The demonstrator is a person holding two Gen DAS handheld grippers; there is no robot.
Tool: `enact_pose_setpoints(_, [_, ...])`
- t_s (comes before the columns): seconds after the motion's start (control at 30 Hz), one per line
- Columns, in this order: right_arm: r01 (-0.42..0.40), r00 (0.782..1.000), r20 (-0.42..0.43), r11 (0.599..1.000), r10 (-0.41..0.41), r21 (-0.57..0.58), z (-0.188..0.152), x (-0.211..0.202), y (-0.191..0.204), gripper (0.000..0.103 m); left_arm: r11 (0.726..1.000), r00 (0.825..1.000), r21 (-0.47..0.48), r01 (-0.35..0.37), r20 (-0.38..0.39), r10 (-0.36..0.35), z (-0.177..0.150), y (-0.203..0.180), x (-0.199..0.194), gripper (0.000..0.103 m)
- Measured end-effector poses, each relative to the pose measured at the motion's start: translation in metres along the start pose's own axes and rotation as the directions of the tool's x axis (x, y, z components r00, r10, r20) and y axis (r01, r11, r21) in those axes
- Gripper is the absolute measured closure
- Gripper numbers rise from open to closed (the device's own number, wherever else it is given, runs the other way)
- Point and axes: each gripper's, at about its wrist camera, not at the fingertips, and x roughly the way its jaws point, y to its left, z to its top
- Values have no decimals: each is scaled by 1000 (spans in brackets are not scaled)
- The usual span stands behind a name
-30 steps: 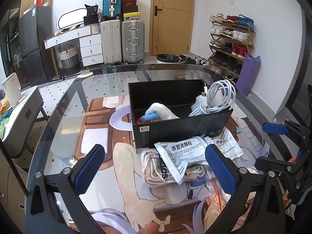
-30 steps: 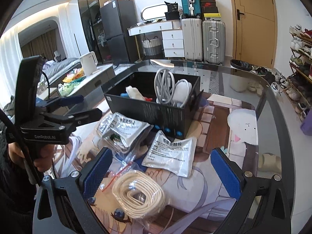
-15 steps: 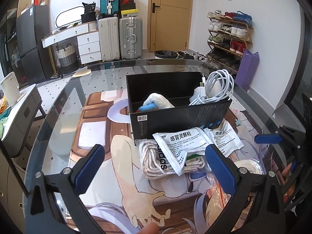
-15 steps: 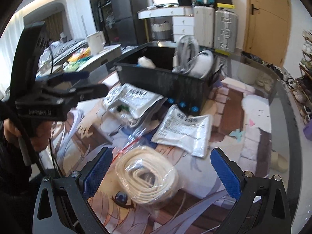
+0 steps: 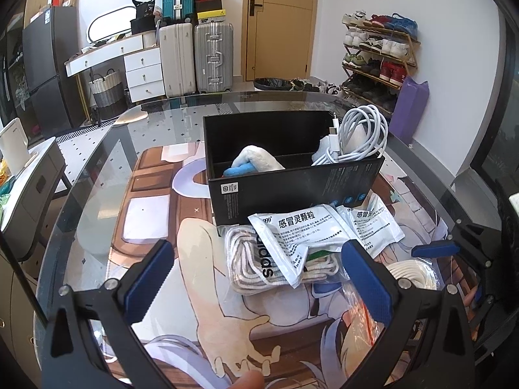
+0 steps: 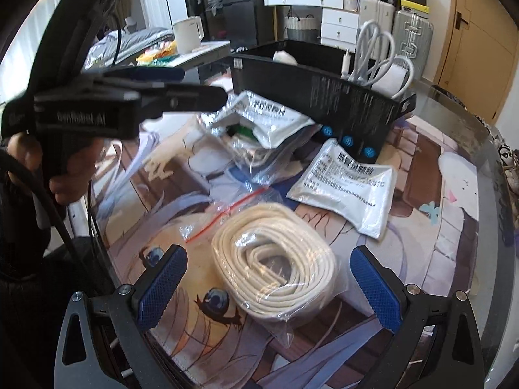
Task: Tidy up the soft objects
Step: 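Lower the right tool onto the bagged white rope coil and close on it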
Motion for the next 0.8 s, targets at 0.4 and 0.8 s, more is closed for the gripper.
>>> enact_pose_setpoints(0.4, [39,999,4,999,-39,18,3,9,-7,1,1000,1000,7,0,-11,0,-3,0,3,0])
enact_pose_setpoints(0.8, [54,998,26,998,-55,40,7,11,-7,3,1000,1000,18,1,-18,0,-4,-4,3,0])
